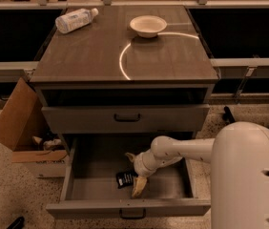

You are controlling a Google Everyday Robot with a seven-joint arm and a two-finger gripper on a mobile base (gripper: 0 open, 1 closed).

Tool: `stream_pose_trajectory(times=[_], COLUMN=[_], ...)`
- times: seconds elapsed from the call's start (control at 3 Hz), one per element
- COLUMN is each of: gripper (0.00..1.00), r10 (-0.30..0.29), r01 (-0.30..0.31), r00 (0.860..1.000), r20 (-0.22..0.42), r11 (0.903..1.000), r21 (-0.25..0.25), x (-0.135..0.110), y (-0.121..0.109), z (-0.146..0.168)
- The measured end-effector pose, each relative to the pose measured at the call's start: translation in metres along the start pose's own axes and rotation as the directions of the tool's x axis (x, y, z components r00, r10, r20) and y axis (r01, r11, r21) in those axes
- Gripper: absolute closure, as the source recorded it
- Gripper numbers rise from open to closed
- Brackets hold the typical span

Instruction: Pick rxbar blueberry from middle drawer and place on counter

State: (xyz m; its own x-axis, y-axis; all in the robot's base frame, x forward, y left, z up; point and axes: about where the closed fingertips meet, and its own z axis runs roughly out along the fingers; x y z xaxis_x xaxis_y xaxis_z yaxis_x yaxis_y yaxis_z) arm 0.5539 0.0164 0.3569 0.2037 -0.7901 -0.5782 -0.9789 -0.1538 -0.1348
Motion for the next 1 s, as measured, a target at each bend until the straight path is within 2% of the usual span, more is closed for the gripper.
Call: stream_pose_trajectory(times=[0.33, 0.67, 1.0], gripper=[0.00, 0.16, 0.39], r10=[0.034, 0.045, 0.041], r01=[-0.034, -0.045, -0.041], r00=[0.999, 0.998, 0.997], r20=[-0.013, -0.042, -0.062], r11=[0.9993, 0.9989, 0.9992], r21=[-0.014, -0.010, -0.001], x=[0.0156, 0.0236, 0.0241], y=[-0.0002, -0.0003, -0.0005], z=[0.0062, 0.0055, 0.0010])
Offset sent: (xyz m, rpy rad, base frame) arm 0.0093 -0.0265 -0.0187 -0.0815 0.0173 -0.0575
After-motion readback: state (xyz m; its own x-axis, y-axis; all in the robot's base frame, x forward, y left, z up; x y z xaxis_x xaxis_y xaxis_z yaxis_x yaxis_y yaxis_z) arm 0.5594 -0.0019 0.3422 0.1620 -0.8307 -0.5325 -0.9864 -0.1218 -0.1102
